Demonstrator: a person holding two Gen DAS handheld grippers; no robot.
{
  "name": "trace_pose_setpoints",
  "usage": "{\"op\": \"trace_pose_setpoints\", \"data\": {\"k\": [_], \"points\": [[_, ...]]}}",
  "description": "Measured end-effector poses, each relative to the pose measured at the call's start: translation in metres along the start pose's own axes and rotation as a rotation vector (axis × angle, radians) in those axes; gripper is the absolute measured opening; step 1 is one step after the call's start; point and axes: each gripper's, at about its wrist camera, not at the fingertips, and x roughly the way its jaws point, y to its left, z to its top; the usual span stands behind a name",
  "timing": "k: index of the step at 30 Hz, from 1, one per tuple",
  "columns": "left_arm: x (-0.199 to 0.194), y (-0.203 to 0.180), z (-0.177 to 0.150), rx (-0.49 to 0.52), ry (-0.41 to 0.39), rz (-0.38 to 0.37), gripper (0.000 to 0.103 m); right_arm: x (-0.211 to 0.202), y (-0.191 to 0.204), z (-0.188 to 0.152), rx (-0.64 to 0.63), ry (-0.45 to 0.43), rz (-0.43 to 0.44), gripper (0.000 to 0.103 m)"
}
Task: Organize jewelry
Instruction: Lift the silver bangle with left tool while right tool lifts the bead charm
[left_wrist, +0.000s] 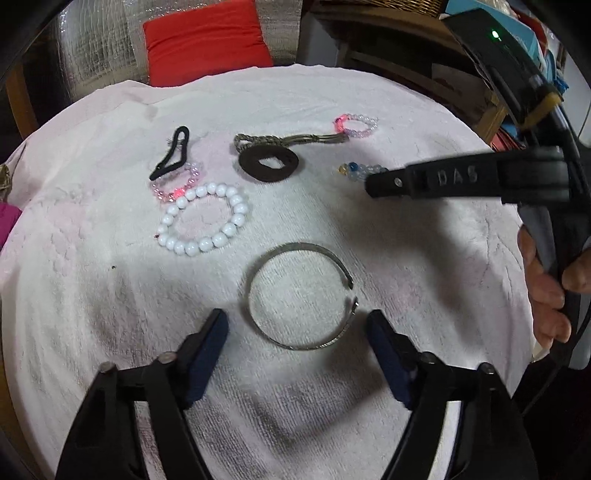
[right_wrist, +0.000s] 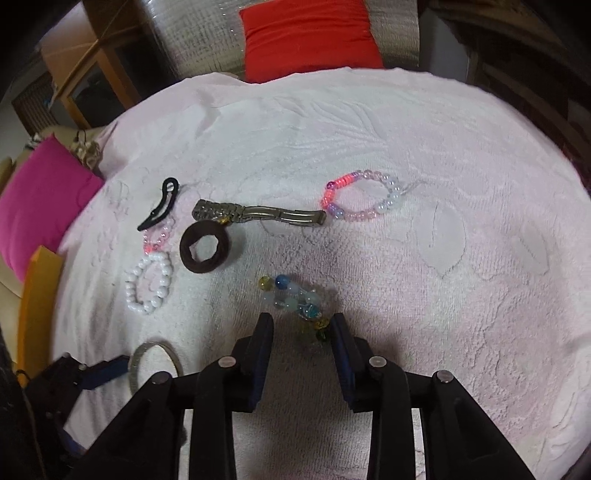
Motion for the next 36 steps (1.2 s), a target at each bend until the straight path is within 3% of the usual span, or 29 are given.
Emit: {"op": "trace_pose_setpoints", "data": {"k": [2, 11, 19, 24, 27, 30, 31, 32, 34, 36], "points": [[-0.002, 0.005, 0.001, -0.016, -0.013, -0.001, 0.059, -0.001, -0.001, 0.0, -0.006, -0.006, -0.012, 0.023], [-0.011, 0.011, -0.002, -0.019, -0.031, -0.015, 0.059, -0.012, -0.008, -0.001, 0.0, -0.032, 0.036, 0.013], [-0.025, 0.025, -0.002, -0.065, -0.065, -0.015, 0.059, -0.031, -0.023, 0.0, 0.063, -0.079, 0.094, 0.013], [-0.036, 0.034, -0.004, -0.101, -0.087, 0.002, 0.059, -0.022, -0.04, 0.008, 0.161, -0.018, 0.111, 0.013], [-0.041, 0.039, -0.007, -0.114, -0.091, 0.009, 0.059, -0.01, -0.034, 0.011, 0.157, 0.022, 0.106, 0.024], [-0.042, 0.044, -0.008, -0.126, -0.089, 0.015, 0.059, -0.006, -0.028, 0.012, 0.146, 0.026, 0.092, 0.045], [-0.041, 0.046, -0.007, -0.13, -0.088, 0.016, 0.059, -0.005, -0.026, 0.013, 0.145, 0.019, 0.089, 0.06], [-0.042, 0.048, -0.008, -0.136, -0.089, 0.016, 0.059, -0.005, -0.024, 0.012, 0.14, 0.008, 0.088, 0.065], [-0.045, 0.051, -0.01, -0.145, -0.091, 0.013, 0.059, -0.004, -0.016, 0.012, 0.109, -0.018, 0.069, 0.065], [-0.046, 0.054, -0.01, -0.151, -0.093, 0.016, 0.059, 0.005, -0.008, 0.01, 0.075, 0.005, 0.01, 0.058]]}}
